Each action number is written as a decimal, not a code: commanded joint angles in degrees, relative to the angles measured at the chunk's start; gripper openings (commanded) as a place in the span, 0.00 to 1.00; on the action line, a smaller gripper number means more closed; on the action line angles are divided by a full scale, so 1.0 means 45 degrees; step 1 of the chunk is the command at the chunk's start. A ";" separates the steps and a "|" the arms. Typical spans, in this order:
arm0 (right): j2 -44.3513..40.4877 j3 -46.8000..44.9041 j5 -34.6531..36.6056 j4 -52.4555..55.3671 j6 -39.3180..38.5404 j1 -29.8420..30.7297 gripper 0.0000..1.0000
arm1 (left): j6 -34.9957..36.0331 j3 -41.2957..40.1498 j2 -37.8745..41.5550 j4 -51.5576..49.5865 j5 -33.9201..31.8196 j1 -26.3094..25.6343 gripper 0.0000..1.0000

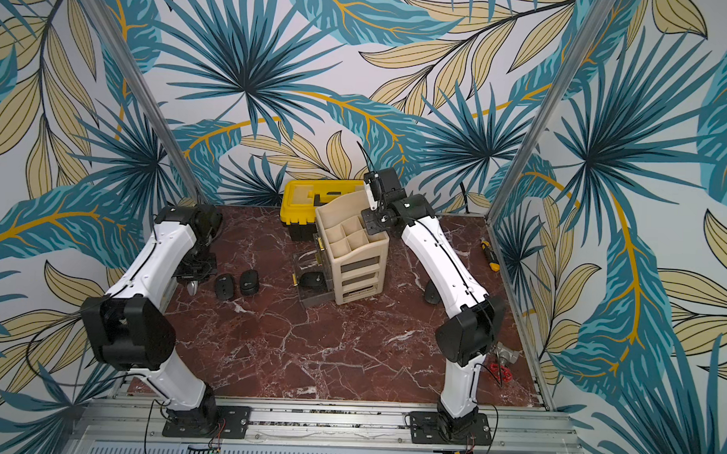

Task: Take the mice out of the drawer
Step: Place the mouse at the center of the board.

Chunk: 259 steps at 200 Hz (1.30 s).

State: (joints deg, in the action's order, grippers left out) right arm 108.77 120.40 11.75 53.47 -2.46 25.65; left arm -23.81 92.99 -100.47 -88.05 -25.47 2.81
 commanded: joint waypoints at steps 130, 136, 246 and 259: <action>0.0167 -0.0373 0.0405 -0.1141 -0.0566 -0.0142 0.00 | 0.1276 -0.0634 -0.3649 0.4801 -0.1175 0.1999 0.51; 0.0165 -0.0403 0.0428 -0.1141 -0.0579 -0.0136 0.00 | 0.1321 -0.0601 -0.3704 0.4952 -0.1175 0.2007 0.51; 0.0379 -0.0087 0.0347 -0.0789 -0.0475 -0.0134 0.00 | 0.1129 -0.2012 -0.0588 0.5619 0.0004 0.2002 0.81; 0.0446 0.0037 0.0378 -0.0635 -0.0436 -0.0122 0.00 | 0.1113 -0.1914 -0.0622 0.5204 -0.0168 0.2058 0.95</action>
State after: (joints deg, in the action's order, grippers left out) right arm 108.36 119.48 11.00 52.53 -3.03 25.15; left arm -18.37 84.93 -103.42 -61.21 -23.51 11.73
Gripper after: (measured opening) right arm 0.092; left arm 0.836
